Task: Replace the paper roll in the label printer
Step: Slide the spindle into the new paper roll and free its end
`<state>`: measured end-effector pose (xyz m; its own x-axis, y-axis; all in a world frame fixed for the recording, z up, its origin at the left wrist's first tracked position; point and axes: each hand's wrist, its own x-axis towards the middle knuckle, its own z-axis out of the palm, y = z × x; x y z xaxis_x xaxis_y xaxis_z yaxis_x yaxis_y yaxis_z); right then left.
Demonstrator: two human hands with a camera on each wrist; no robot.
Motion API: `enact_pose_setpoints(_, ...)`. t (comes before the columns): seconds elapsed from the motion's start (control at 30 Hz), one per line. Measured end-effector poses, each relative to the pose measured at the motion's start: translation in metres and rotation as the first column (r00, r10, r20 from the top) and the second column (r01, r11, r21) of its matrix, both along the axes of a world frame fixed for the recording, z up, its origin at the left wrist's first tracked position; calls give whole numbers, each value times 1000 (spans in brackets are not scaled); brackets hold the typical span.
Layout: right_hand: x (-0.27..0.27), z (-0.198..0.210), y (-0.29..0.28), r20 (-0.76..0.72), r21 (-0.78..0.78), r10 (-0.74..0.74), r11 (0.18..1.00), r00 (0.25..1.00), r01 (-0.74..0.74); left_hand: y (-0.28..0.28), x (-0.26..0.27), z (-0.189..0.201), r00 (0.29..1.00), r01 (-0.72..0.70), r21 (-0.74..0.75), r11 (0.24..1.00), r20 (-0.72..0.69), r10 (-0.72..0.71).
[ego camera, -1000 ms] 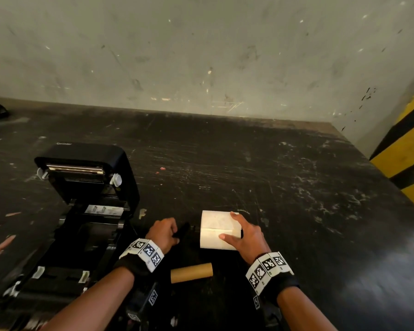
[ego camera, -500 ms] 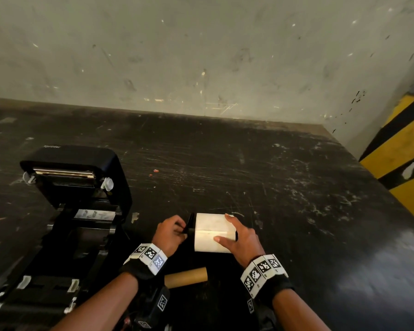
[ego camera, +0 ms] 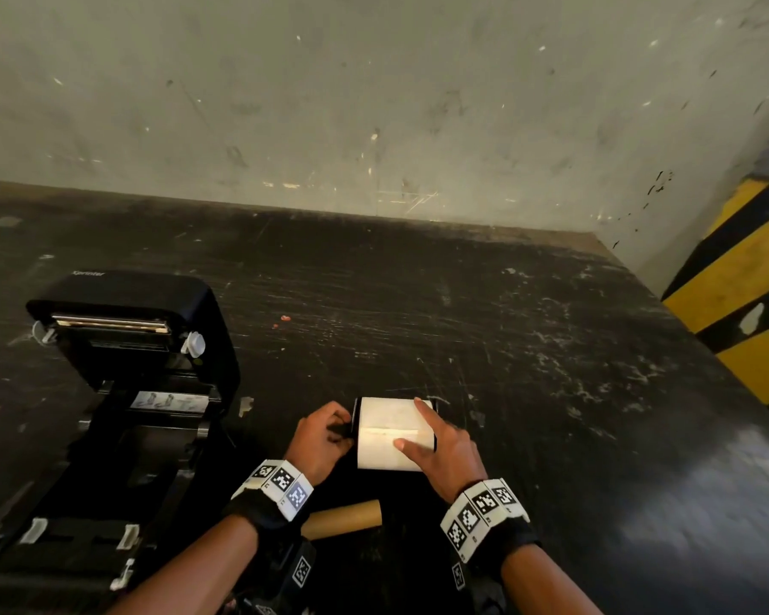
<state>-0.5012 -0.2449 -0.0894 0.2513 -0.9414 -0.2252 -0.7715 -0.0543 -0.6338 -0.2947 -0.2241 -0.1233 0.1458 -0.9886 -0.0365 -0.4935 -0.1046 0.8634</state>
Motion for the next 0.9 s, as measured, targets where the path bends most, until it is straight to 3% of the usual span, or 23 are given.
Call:
enact_pose_setpoints(0.13,0,0,0,36,-11,-3,1000,999,3,0,2,-3,1000,18,12,1000,-23,-18)
enact_pose_setpoints(0.37,2,2,-1,42,28,-11,1000,999,10,-4,10,-1,995,72,-9,997,68,-71)
enact_pose_setpoints(0.63,1,1,-1,60,45,-13,999,998,10,-7,7,0,995,97,38,995,-32,-95)
enact_pose_setpoints(0.9,0,-1,-1,76,42,-2,999,997,-1,-6,5,3,996,82,82,993,-32,-79)
